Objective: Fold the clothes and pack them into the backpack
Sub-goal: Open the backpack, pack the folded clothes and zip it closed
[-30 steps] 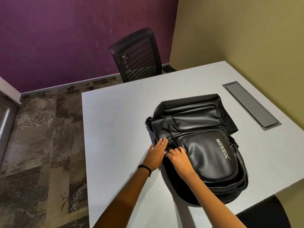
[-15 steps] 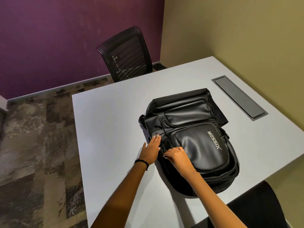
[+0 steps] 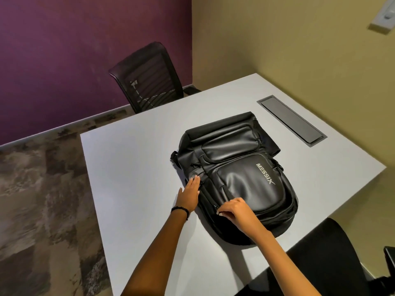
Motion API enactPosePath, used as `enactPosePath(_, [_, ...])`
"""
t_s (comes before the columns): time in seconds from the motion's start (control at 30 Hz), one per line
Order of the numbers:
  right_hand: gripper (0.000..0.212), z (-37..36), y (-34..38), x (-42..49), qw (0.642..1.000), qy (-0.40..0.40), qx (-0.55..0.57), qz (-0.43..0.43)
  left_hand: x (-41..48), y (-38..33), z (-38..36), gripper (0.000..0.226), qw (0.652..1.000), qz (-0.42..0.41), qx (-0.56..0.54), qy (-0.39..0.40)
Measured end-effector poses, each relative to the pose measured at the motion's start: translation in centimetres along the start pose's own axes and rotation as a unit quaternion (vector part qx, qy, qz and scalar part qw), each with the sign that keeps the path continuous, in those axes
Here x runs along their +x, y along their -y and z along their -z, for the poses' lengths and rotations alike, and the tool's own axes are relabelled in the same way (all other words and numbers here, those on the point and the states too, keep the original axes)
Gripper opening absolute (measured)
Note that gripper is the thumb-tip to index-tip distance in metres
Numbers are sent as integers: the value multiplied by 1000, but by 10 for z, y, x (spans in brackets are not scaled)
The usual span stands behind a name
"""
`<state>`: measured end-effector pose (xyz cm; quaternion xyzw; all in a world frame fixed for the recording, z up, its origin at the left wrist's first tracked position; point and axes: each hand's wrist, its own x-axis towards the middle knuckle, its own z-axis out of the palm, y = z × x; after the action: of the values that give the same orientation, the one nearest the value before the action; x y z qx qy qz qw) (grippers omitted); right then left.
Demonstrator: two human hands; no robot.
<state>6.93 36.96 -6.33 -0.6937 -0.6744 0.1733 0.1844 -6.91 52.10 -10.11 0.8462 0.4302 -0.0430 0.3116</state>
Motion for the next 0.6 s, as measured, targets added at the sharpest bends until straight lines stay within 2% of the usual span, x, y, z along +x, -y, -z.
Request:
enactPosePath(0.17, [10, 14, -2, -20, 998, 42, 40, -8, -3, -2, -2, 54, 1000, 5, -5, 0])
enactPosePath(0.33, [12, 28, -3, -32, 992, 49, 96, -65, -5, -6, -3, 54, 1000, -23, 9, -13])
enactPosePath(0.37, [12, 28, -2, -33, 992, 41, 96, -68, -6, -7, -4, 53, 999, -34, 22, -31])
enactPosePath(0.43, [10, 26, -1, -36, 993, 13, 95, -72, -12, -11, -3, 46, 992, -55, 32, -113])
enactPosePath(0.5, [11, 24, 1, -38, 993, -18, 82, -87, -20, -16, -7, 27, 969, -100, 42, -222])
enactPosePath(0.53, [12, 23, 2, -39, 992, -27, 75, -96, -25, -19, -9, 14, 960, -115, 51, -251])
enactPosePath(0.57, [13, 23, 5, -40, 991, -30, 74, -106, -30, -21, -11, 2, 956, -127, 60, -258])
enactPosePath(0.6, [13, 23, 6, -41, 990, -30, 80, -116, -35, -25, -12, 14, 966, -110, 47, -231])
